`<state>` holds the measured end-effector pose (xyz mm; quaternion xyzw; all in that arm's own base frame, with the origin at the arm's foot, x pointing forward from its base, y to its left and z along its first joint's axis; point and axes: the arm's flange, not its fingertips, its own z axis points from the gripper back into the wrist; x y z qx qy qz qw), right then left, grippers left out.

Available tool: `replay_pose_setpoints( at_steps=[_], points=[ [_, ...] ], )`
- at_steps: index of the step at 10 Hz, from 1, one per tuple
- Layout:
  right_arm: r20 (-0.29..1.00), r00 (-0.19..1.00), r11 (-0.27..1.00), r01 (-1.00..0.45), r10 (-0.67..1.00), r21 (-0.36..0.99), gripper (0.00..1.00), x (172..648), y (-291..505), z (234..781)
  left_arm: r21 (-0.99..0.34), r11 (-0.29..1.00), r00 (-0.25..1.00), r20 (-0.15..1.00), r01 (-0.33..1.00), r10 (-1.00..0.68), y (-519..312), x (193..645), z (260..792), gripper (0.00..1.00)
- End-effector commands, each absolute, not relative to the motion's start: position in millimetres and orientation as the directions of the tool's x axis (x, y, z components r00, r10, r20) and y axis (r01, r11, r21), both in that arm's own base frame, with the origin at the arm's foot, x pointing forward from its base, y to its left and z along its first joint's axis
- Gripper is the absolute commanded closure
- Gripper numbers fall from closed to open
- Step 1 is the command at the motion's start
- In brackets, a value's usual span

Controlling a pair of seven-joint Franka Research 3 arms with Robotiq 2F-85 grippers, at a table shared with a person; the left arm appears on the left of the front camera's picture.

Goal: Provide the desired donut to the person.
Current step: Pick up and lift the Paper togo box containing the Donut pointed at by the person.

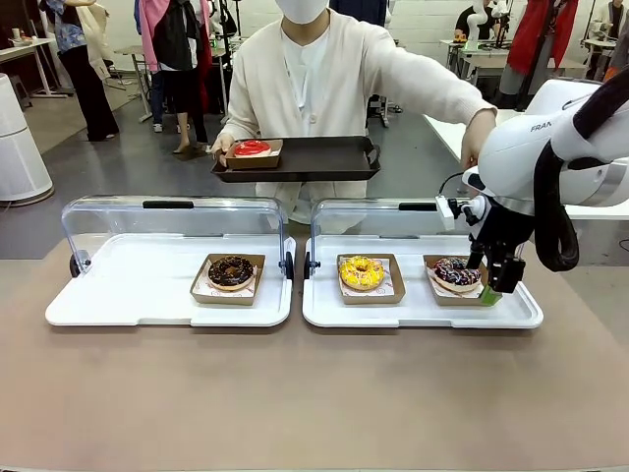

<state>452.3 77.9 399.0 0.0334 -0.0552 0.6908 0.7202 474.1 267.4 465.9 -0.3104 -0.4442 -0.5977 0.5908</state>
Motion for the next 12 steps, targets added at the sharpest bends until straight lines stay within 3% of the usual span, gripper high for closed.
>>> replay_pose_setpoints(
  at_steps=[1,5,12],
  points=[
    [0.126,0.040,0.044,-0.999,0.991,-0.029,0.00,452.9,77.7,399.3,0.166,0.092,-0.112,0.896,0.982,-0.429,266.2,473.1,467.2,0.00],
    [0.054,0.072,0.075,-0.996,0.996,-0.046,0.00,470.2,99.8,368.6,0.166,0.092,-0.112,0.896,0.982,-0.429,266.2,473.1,467.2,0.00],
    [0.099,0.007,0.014,-0.997,0.995,-0.074,0.00,485.9,114.5,346.0,0.166,0.092,-0.112,0.896,0.982,-0.429,266.2,473.1,467.2,0.00]
  ],
)
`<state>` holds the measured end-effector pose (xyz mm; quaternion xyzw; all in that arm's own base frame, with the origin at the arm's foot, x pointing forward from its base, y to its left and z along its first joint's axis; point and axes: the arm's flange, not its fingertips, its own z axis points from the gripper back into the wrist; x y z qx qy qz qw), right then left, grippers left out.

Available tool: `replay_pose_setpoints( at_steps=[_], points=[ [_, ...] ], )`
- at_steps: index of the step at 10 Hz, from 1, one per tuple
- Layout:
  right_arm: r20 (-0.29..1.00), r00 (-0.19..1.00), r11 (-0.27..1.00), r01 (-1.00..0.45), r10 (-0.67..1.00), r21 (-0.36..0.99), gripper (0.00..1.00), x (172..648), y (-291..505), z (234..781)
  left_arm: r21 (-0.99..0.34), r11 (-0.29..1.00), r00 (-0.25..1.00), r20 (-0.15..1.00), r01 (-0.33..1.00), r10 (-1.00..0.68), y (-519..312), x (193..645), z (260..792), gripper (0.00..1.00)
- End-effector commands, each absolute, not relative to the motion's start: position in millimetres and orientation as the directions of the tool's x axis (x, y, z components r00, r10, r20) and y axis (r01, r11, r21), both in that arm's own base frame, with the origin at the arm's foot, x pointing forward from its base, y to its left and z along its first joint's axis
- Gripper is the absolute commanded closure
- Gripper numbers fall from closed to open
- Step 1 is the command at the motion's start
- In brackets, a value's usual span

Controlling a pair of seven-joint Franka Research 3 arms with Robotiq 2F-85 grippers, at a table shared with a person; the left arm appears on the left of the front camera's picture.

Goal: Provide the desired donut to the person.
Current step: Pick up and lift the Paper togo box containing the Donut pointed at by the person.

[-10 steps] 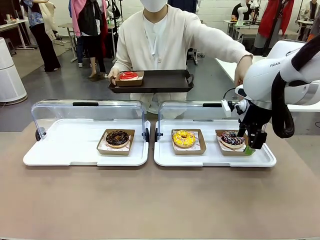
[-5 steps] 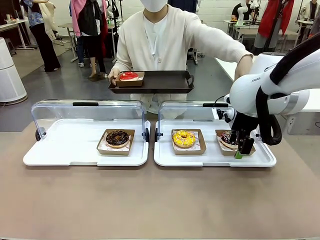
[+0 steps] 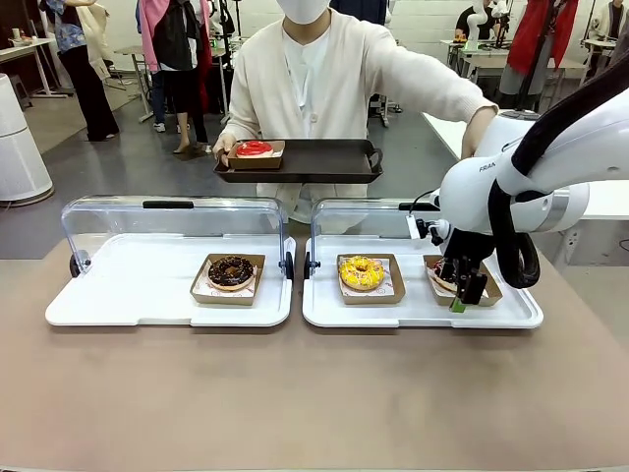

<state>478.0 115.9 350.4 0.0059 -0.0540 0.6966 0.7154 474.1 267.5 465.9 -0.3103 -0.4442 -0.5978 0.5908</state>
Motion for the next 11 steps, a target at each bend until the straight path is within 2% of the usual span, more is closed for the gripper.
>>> replay_pose_setpoints(
  at_steps=[1,11],
  points=[
    [0.106,-0.003,0.005,-0.997,0.994,-0.074,0.00,488.1,115.3,344.3,0.166,0.092,-0.112,0.896,0.982,-0.429,266.2,473.1,467.2,0.00],
    [0.164,0.006,0.010,-1.000,0.987,-0.025,0.00,514.5,111.1,329.7,0.166,0.092,-0.112,0.896,0.982,-0.429,266.2,473.1,467.2,0.00]
  ],
)
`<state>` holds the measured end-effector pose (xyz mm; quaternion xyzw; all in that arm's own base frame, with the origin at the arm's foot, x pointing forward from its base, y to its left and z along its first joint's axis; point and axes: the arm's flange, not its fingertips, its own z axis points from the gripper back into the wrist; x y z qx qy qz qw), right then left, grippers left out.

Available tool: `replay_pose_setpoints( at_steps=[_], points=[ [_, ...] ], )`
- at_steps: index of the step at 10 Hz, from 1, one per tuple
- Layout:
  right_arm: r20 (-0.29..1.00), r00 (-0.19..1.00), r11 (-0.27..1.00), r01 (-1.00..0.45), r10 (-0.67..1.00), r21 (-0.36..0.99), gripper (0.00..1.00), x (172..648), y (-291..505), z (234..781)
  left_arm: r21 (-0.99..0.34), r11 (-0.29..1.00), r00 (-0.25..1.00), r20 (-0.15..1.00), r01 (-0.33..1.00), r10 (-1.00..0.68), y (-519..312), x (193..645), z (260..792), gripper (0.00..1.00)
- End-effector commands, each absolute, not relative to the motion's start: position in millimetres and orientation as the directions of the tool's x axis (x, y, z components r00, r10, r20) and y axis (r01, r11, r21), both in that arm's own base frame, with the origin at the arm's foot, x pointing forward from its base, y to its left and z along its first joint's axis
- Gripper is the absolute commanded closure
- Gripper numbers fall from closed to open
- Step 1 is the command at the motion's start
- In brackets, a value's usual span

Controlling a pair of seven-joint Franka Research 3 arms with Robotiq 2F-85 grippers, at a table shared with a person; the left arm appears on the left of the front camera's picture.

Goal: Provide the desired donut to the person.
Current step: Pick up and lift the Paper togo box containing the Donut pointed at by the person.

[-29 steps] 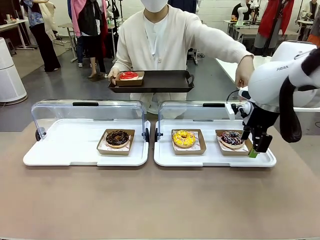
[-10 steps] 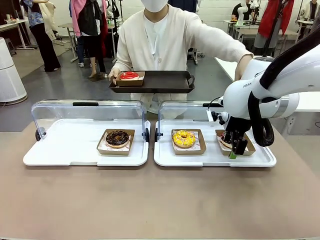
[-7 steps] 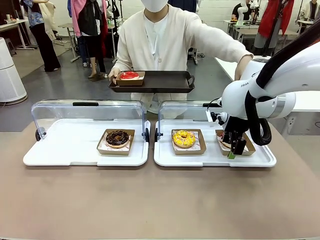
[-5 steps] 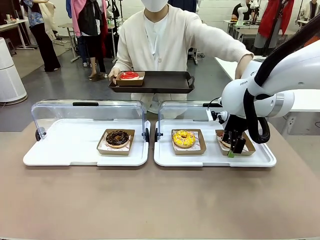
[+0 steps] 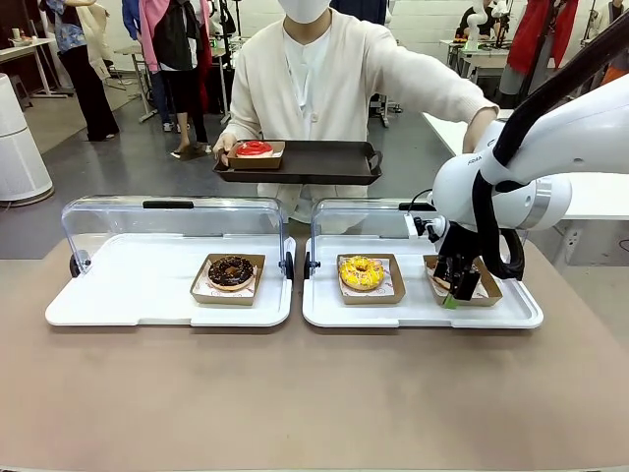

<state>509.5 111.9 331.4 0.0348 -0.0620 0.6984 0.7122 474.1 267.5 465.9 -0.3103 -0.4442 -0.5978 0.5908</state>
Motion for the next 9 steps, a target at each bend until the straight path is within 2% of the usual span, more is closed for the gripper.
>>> replay_pose_setpoints(
  at_steps=[1,4,5,6,7,8,9],
  points=[
    [0.159,0.012,0.015,-1.000,0.987,-0.017,0.00,514.1,110.6,328.5,0.166,0.092,-0.112,0.896,0.982,-0.429,266.2,473.1,467.2,0.00],
    [0.147,0.011,0.011,-1.000,0.989,-0.001,0.00,512.9,108.8,326.5,0.166,0.092,-0.112,0.896,0.982,-0.429,266.2,473.1,467.2,0.00],
    [0.142,0.003,0.003,-1.000,0.990,0.001,0.09,512.2,108.9,326.2,0.166,0.092,-0.112,0.896,0.982,-0.429,266.2,473.1,467.2,0.00],
    [0.135,0.001,0.001,-1.000,0.991,0.000,0.34,512.0,108.9,325.7,0.166,0.092,-0.112,0.896,0.982,-0.429,266.2,473.1,467.2,0.00],
    [0.134,0.001,0.001,-1.000,0.991,0.000,0.44,511.6,108.7,325.5,0.166,0.092,-0.112,0.896,0.982,-0.429,266.2,473.1,467.2,0.00],
    [0.132,0.004,0.004,-1.000,0.991,0.002,0.64,510.8,108.6,324.6,0.166,0.092,-0.112,0.896,0.982,-0.429,266.2,473.1,467.2,0.00],
    [0.130,0.004,0.004,-1.000,0.992,0.003,0.72,510.5,108.5,324.3,0.166,0.092,-0.112,0.896,0.982,-0.429,266.2,473.1,467.2,0.00]
  ],
)
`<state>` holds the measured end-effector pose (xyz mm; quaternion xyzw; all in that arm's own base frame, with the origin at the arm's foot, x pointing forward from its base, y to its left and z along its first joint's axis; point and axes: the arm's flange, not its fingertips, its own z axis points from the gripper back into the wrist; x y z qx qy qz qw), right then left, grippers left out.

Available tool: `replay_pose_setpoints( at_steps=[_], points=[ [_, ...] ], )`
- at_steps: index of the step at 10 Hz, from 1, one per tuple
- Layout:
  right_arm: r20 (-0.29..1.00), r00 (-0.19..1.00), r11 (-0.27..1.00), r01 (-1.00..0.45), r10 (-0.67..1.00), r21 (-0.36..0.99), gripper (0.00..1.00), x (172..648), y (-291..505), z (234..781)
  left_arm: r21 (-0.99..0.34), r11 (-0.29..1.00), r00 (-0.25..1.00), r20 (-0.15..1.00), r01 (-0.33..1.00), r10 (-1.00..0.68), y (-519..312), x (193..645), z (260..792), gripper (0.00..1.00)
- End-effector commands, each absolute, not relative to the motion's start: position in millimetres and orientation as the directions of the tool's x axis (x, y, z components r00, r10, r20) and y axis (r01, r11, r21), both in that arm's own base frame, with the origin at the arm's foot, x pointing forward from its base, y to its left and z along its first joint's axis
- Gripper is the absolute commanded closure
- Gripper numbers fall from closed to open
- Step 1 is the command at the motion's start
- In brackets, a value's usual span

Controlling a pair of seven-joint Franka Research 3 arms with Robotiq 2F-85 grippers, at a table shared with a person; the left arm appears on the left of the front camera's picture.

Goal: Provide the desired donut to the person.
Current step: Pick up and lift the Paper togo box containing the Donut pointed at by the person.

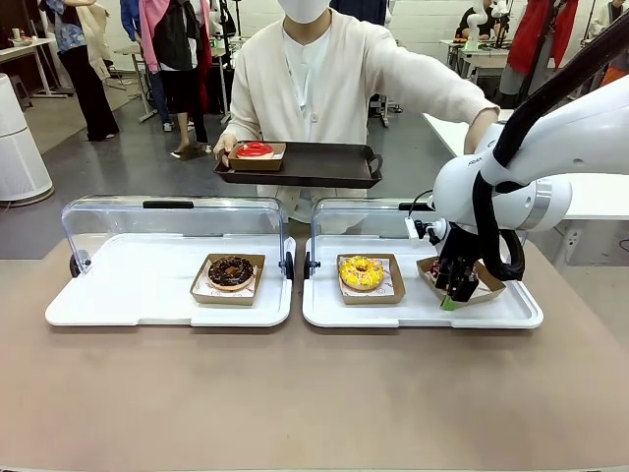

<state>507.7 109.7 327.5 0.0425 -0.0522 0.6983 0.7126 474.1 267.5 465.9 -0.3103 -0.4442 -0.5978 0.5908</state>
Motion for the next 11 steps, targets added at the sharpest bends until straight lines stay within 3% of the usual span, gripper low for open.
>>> replay_pose_setpoints(
  at_steps=[1,2,3,11],
  points=[
    [0.129,0.004,0.004,-1.000,0.992,0.004,0.91,510.9,108.5,323.6,0.166,0.092,-0.112,0.896,0.982,-0.429,266.2,473.1,467.2,0.00],
    [0.129,0.004,0.004,-1.000,0.992,0.005,0.98,510.8,108.5,323.2,0.166,0.092,-0.112,0.896,0.982,-0.429,266.2,473.1,467.2,0.00],
    [0.126,0.004,0.004,-1.000,0.992,0.006,1.00,510.5,108.6,322.9,0.166,0.092,-0.112,0.896,0.982,-0.429,266.2,473.1,467.2,0.00],
    [0.109,0.042,0.045,-0.999,0.993,-0.024,1.00,511.9,107.8,324.1,0.166,0.092,-0.112,0.896,0.982,-0.429,266.2,473.1,467.2,0.00]
  ],
)
